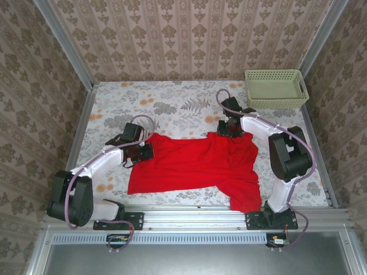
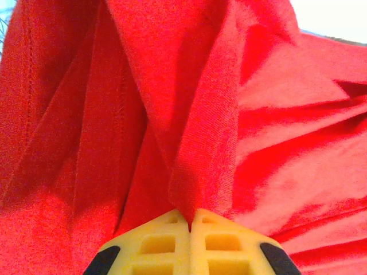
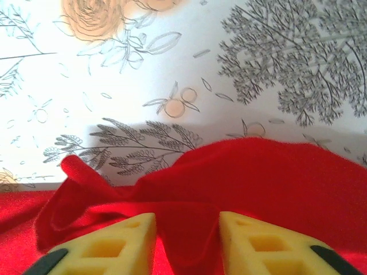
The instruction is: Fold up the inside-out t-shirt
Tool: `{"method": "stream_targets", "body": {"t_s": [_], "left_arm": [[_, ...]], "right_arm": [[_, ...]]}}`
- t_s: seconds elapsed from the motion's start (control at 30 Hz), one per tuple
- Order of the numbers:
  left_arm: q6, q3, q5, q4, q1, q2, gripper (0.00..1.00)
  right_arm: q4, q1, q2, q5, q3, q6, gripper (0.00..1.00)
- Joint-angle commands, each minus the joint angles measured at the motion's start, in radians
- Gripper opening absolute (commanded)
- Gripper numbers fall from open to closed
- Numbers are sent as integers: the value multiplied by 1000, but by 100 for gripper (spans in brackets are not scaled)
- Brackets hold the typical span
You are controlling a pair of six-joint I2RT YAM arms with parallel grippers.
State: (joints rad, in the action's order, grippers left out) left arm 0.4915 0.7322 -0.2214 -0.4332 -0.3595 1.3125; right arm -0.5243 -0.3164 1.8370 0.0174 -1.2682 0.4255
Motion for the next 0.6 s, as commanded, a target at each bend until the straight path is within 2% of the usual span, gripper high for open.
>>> {"method": "stream_targets", "body": {"t_s": [0.0,0.07,0.2,0.4,0.57], "left_arm": [[-36,36,24,-68,-1,-46,1],[-34,39,14,-73,7,-59,0],[-30,61,5,-76,19,-68,0],[-7,111,2,-68,53,-85,0],[2,195,6,-70,142,-124,0]], "right_arm": [[-6,5,27,21,-41,-18,25],[-31,5,22,8,-49,-26,14],[-51,6,-27,-48,-61,-50,1],[-101,6,-80,-130,-119,-107,0],[-101,31,-135,-220,-200,-163,0]]}}
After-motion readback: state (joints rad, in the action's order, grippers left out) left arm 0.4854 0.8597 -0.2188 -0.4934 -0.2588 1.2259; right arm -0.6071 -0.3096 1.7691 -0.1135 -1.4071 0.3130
